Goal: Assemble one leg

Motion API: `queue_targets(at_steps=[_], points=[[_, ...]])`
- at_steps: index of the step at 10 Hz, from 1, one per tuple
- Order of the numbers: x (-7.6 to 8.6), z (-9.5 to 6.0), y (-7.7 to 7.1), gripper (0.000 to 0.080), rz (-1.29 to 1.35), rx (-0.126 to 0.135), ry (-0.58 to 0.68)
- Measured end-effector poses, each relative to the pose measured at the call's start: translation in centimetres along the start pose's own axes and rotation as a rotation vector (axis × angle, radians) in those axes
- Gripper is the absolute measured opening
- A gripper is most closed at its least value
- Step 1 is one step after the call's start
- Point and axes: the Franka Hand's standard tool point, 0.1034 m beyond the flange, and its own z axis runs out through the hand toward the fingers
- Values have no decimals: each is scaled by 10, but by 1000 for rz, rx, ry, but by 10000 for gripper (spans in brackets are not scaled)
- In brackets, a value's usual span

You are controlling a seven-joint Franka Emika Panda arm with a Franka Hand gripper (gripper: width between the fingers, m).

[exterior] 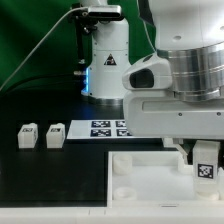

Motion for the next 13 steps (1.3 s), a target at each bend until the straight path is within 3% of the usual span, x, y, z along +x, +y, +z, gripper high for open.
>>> queue_targets(at_steps=[2, 3, 7, 10, 13], points=[[-1, 2, -3, 294, 421, 46, -21], [-3, 5, -8, 294, 609, 87, -10], [-8, 6, -13, 294, 752, 86, -18], [-6, 6, -10, 607, 531, 73, -2], [-8, 2, -10, 648, 76, 12, 55]])
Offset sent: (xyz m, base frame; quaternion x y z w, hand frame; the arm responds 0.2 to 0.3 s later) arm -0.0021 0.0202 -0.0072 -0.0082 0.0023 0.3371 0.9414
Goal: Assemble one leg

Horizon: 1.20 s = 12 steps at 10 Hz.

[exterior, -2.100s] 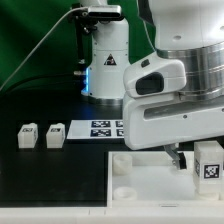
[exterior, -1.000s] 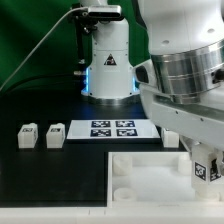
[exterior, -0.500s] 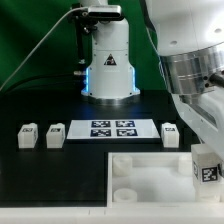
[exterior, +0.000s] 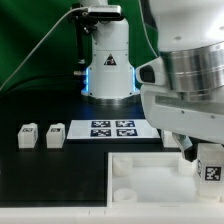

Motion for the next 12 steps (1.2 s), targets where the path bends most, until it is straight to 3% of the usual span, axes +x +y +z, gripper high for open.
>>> queue_targets(at_steps=[2, 3, 4, 6, 7, 8, 9, 10, 11, 12], points=[[1, 1, 1, 649, -209, -1, -1], [1, 2, 2, 649, -370, -23, 13], [-2, 3, 0, 649, -592, -68, 34], [-1, -1, -1, 649, -870, -79, 34], [-2, 1, -1, 622, -829, -77, 33], [-2, 1, -1, 486, -810, -77, 33], [-2, 1, -1, 486, -764, -75, 35], [0, 1, 1, 353, -666, -75, 39], [3, 1, 4, 296, -566, -78, 45], [4, 1, 4, 296, -490, -74, 46]])
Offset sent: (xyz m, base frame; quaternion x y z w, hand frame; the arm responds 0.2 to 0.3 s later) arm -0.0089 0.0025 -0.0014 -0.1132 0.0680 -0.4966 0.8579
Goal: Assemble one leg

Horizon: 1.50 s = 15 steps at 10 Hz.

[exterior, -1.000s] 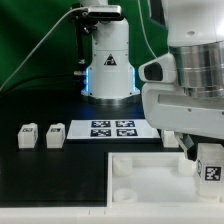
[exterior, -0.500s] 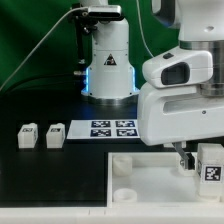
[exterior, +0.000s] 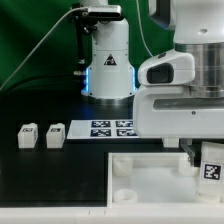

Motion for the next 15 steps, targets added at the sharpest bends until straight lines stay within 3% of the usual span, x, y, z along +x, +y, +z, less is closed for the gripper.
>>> queue_targets(at_steps=[3, 4, 5, 7, 9, 10, 11, 12, 13, 14, 15], points=[[1, 3, 2, 296, 533, 56, -37], [2, 3, -1, 296, 774, 87, -56], [4, 4, -2, 296, 1030, 140, -78], [6, 5, -5, 296, 1284, 177, -98], [7, 5, -4, 296, 1313, 183, -90], [7, 5, -4, 359, 1281, 183, -87], [6, 5, -5, 555, 1235, 175, -86], [5, 4, -6, 555, 1137, 161, -88], [7, 1, -6, 625, 964, 157, -61], [8, -3, -9, 642, 719, 124, -18], [8, -2, -10, 648, 583, 121, -6]])
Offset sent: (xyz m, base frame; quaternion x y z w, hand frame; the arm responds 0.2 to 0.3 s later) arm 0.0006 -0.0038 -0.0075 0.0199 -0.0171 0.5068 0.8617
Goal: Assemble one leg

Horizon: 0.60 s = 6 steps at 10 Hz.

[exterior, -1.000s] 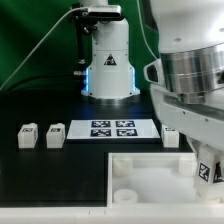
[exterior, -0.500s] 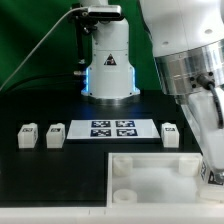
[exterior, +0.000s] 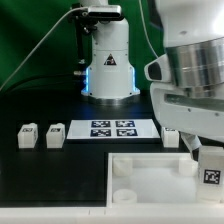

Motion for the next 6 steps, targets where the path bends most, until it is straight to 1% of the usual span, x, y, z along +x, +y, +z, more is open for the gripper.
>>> queue_targets(at_steps=[2, 3, 4, 5, 6], points=[[2, 1, 2, 648, -212, -5, 2], [3, 1, 5, 649, -408, -50, 17], [7, -1, 6, 649, -611, -71, 26], [11, -1, 8, 649, -746, -75, 24], [12, 0, 8, 649, -828, -76, 23]])
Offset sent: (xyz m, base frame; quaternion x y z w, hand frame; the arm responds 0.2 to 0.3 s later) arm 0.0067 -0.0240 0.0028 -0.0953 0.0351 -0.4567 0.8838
